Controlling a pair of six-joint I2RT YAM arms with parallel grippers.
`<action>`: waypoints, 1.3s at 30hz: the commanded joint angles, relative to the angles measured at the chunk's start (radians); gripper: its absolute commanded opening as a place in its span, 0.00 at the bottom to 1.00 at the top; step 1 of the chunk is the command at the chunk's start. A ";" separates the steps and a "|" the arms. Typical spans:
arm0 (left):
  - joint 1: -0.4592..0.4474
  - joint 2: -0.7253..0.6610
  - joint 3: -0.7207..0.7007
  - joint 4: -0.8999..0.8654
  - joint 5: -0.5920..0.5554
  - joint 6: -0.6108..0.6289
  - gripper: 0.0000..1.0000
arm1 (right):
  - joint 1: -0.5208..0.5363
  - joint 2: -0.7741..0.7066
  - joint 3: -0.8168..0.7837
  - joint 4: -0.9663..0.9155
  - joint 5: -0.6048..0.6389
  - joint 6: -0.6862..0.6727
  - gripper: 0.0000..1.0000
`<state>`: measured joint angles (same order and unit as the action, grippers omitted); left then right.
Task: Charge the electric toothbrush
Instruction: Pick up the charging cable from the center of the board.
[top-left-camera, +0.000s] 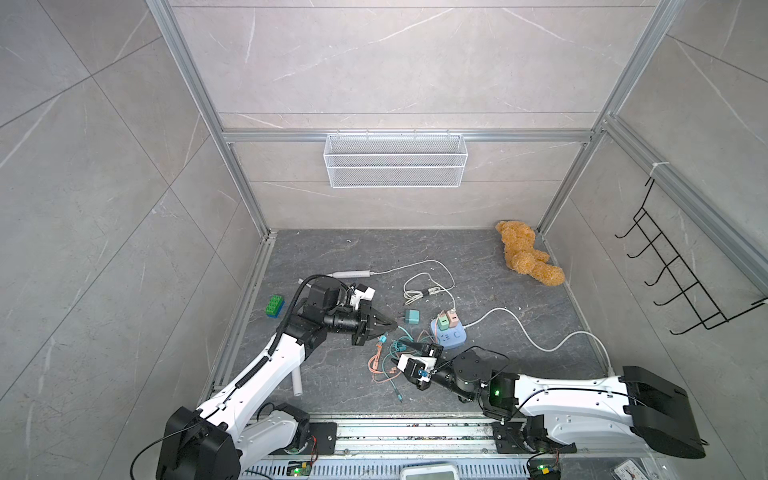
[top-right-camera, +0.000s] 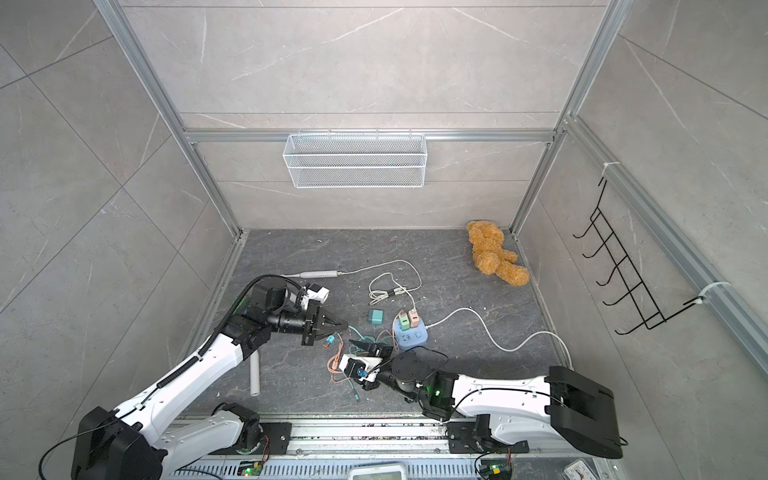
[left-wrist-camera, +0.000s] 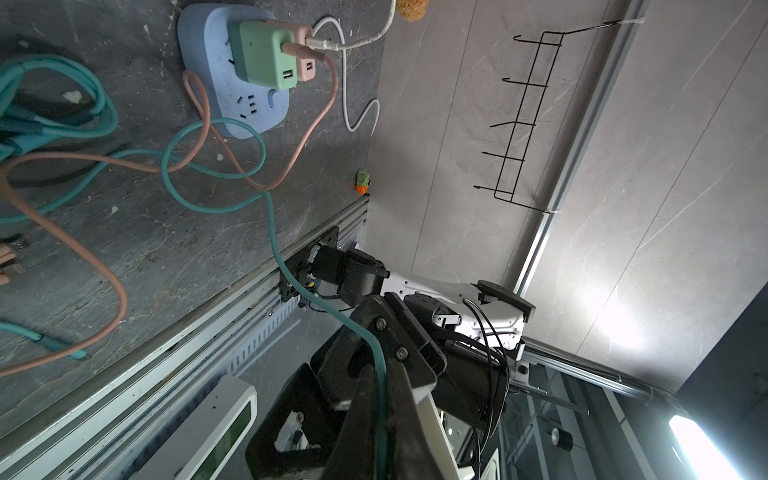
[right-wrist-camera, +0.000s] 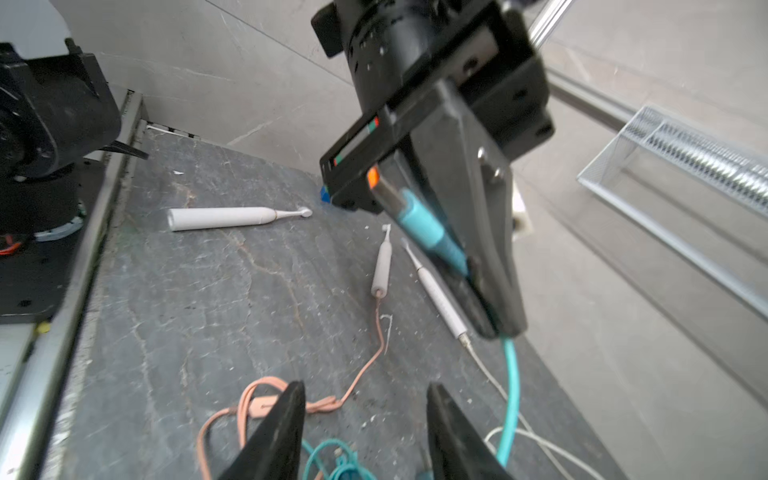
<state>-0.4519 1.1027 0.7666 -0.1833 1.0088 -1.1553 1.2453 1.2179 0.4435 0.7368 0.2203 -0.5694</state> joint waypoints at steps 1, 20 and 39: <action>-0.001 0.008 -0.004 -0.024 0.059 0.019 0.00 | 0.008 0.041 -0.015 0.226 0.048 -0.147 0.49; -0.001 0.013 -0.034 -0.014 0.070 -0.006 0.00 | 0.010 0.171 0.075 0.286 -0.002 -0.203 0.29; -0.002 0.005 -0.058 -0.036 0.083 0.008 0.00 | 0.008 0.194 0.129 0.283 -0.029 -0.257 0.23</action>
<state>-0.4267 1.1191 0.7189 -0.2150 1.0210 -1.1549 1.2499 1.4166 0.5087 0.9951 0.2470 -0.8280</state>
